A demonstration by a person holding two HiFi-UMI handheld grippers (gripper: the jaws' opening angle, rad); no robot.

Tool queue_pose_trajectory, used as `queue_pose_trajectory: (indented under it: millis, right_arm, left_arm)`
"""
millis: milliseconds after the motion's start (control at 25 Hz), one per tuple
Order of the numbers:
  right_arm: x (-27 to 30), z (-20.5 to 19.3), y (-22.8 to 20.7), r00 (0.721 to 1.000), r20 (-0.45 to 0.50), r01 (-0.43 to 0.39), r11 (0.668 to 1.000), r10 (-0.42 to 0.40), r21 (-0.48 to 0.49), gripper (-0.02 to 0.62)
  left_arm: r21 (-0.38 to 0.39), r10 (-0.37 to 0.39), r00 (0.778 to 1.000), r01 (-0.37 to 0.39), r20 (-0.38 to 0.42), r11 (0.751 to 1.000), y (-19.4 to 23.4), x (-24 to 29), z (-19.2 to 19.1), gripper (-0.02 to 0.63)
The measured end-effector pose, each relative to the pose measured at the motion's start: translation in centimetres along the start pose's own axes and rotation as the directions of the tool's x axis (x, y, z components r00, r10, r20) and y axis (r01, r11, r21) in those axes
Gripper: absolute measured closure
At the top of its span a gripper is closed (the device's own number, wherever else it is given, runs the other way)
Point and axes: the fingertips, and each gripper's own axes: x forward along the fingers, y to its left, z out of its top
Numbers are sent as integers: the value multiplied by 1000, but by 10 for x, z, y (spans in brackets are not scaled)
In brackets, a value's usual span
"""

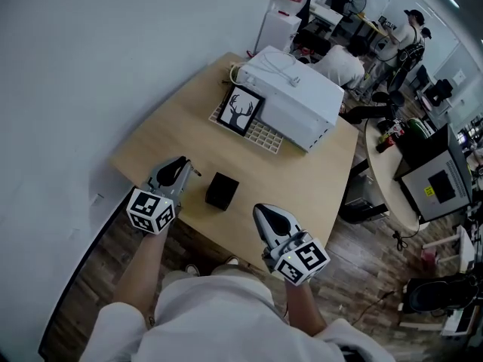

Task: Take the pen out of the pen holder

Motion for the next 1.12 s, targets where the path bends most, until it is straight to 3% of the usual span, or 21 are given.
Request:
queue_pose_trajectory:
  millis: [600,1120]
  right_arm:
    - [10,29,-20,998,36,46,998,-45,-43,594]
    - [3,65,-50,992,100,92,991,-82,-100,594]
  left_arm:
    - [49,113,988,-119,109,992,31,-74,72,548]
    - [50,214,950,-231,227,972,35,-131,129,548]
